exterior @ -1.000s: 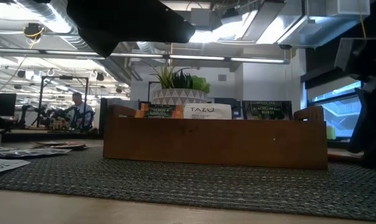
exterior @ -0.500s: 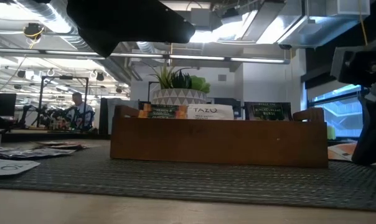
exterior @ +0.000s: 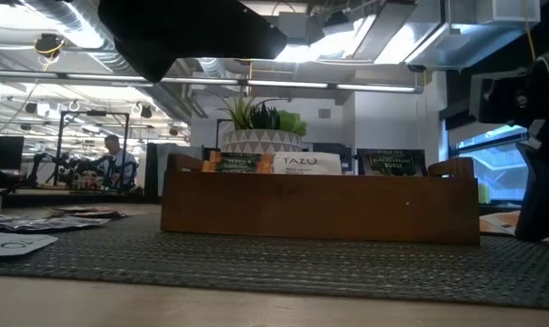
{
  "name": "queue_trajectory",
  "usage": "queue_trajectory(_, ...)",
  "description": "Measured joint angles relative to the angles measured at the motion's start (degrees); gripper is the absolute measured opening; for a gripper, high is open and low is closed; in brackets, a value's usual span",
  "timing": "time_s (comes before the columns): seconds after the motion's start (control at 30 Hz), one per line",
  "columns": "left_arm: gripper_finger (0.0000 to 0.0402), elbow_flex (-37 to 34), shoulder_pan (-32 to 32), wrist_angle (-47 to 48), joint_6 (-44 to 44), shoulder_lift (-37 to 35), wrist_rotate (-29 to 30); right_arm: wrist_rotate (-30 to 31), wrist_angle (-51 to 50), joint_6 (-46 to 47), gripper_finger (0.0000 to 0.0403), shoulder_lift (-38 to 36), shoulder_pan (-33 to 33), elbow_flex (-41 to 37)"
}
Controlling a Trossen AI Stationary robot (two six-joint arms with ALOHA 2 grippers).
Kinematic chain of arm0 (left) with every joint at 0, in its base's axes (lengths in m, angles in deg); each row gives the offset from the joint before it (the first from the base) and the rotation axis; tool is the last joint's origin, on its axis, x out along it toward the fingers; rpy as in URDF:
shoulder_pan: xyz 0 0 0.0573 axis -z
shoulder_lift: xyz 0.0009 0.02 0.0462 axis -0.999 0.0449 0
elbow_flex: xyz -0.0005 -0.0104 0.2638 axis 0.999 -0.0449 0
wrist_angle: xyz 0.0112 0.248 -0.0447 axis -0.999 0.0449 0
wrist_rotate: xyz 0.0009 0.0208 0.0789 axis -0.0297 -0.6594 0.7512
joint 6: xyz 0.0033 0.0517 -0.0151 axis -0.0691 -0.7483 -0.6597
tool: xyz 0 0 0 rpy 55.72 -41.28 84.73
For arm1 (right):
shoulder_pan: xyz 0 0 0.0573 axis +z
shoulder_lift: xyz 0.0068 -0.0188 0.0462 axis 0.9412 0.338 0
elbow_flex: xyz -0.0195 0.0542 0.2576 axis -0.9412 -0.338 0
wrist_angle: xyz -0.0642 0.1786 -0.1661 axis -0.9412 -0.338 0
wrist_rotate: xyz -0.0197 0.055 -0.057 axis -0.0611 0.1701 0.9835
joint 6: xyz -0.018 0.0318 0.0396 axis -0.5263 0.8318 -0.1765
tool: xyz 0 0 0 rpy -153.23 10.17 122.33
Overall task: Pick & Place Tea
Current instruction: Put the white tea bag into the middle of the wooden organizer
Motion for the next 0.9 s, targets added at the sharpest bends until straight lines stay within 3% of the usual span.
queue_trajectory(0.17,0.0191,0.00,0.00,-0.17,-0.02,0.00,-0.01,-2.91,0.10,-0.31,0.0009,0.18,0.11,3.71)
queue_trajectory(0.53,0.0191,0.00,-0.42,-2.62,0.78,0.00,-0.02,-4.62,-15.33,-3.62,0.0006,-0.49,0.38,16.84)
queue_trajectory(0.7,0.0190,0.00,-0.52,-4.76,0.86,0.00,-0.10,-6.19,-15.28,-5.72,0.0004,-6.86,1.93,17.12)
queue_trajectory(0.9,0.0190,0.00,-0.82,-6.08,0.89,0.00,-0.14,0.82,-11.92,0.61,0.0002,-19.69,4.91,11.72)
